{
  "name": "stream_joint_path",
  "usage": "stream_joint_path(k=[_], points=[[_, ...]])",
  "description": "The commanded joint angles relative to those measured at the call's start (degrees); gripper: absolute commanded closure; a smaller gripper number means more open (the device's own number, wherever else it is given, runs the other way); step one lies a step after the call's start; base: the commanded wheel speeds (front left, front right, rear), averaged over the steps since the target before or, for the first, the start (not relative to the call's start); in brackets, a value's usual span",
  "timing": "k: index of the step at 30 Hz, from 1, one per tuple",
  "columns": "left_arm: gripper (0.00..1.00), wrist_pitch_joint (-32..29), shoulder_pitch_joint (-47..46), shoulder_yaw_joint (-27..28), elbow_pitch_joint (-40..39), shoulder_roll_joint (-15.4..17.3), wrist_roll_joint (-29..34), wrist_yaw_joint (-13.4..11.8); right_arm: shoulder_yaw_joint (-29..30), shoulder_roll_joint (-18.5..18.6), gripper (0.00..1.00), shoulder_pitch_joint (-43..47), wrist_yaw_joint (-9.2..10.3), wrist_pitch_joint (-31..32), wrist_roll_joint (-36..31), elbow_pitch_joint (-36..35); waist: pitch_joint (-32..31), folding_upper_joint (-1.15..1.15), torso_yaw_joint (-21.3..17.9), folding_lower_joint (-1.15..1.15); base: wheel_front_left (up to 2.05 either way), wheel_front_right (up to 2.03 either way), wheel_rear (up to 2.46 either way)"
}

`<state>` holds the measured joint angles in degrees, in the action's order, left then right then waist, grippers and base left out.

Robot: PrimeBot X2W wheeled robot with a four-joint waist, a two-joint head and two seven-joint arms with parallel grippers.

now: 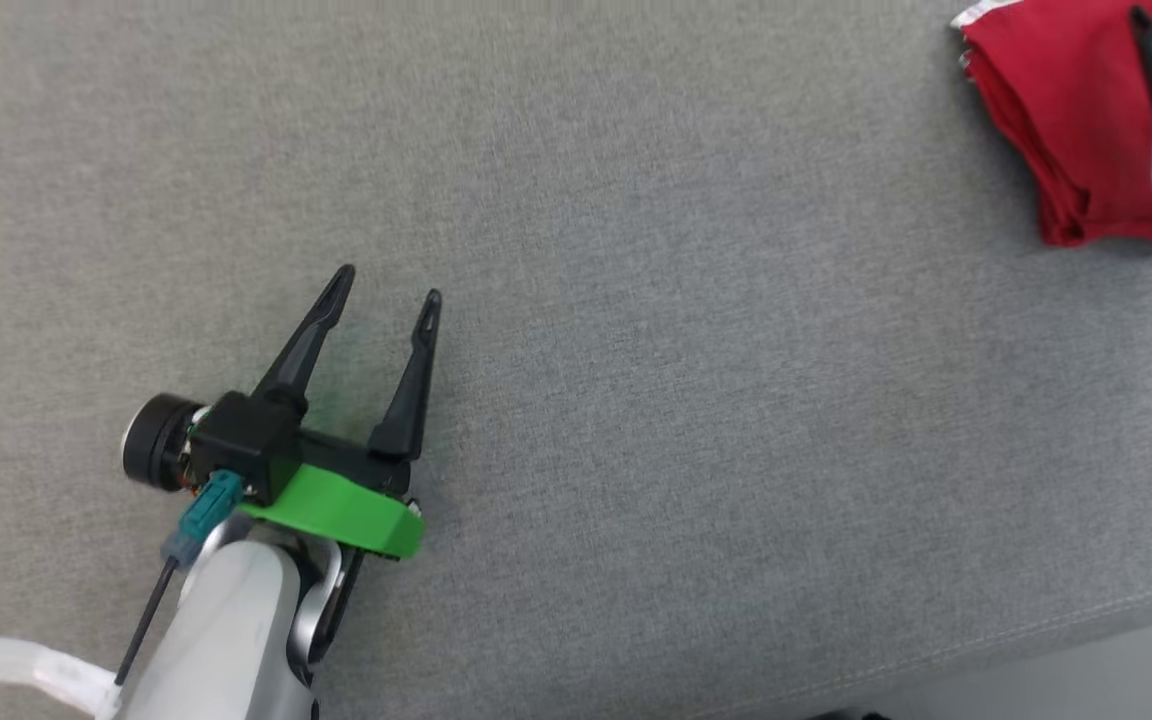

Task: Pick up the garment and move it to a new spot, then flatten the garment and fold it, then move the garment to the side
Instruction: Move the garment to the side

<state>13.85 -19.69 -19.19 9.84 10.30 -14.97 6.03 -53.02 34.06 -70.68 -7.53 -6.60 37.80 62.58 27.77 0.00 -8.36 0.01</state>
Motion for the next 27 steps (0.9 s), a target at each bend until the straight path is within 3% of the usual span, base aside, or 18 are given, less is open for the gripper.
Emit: stream_joint_path(k=[1, 7, 12, 20, 27], points=[[0.00, 0.54, 1.52, 0.71, 0.46, -0.03, -0.79, -0.49, 0.15, -0.53, 0.00, 1.89, 0.08, -2.12, 0.27, -0.37, -7.53, 0.00, -0.57, -0.01, 0.00, 0.00, 0.00], [0.00, 1.22, 5.70, 4.53, 0.89, -0.22, -2.79, -2.74, 1.60, -4.19, 0.00, 7.07, 0.08, -7.69, 1.85, -4.17, -15.78, 0.00, -0.33, -0.01, 0.00, 0.00, 0.00], [0.00, 1.36, 9.19, 7.74, 0.32, -0.11, -3.62, -4.89, 6.75, -5.93, 0.00, 13.10, 0.08, -8.61, 3.50, -10.54, -21.01, 0.00, 0.42, -0.01, 0.00, 0.00, 0.00], [0.00, 1.36, 14.68, 11.84, -1.05, -0.30, -3.54, -7.55, 23.22, -8.09, 0.00, 31.11, 0.08, -8.60, 0.02, -26.61, -26.31, 0.00, 2.54, -0.01, 0.00, 0.00, 0.00], [0.00, 1.36, 16.40, 13.74, -0.80, -1.34, -2.69, -7.03, 35.36, -12.84, 0.00, 46.81, 0.05, -8.60, -5.10, -37.11, -27.65, 0.00, 4.58, -0.01, 0.00, 0.00, 0.00]])
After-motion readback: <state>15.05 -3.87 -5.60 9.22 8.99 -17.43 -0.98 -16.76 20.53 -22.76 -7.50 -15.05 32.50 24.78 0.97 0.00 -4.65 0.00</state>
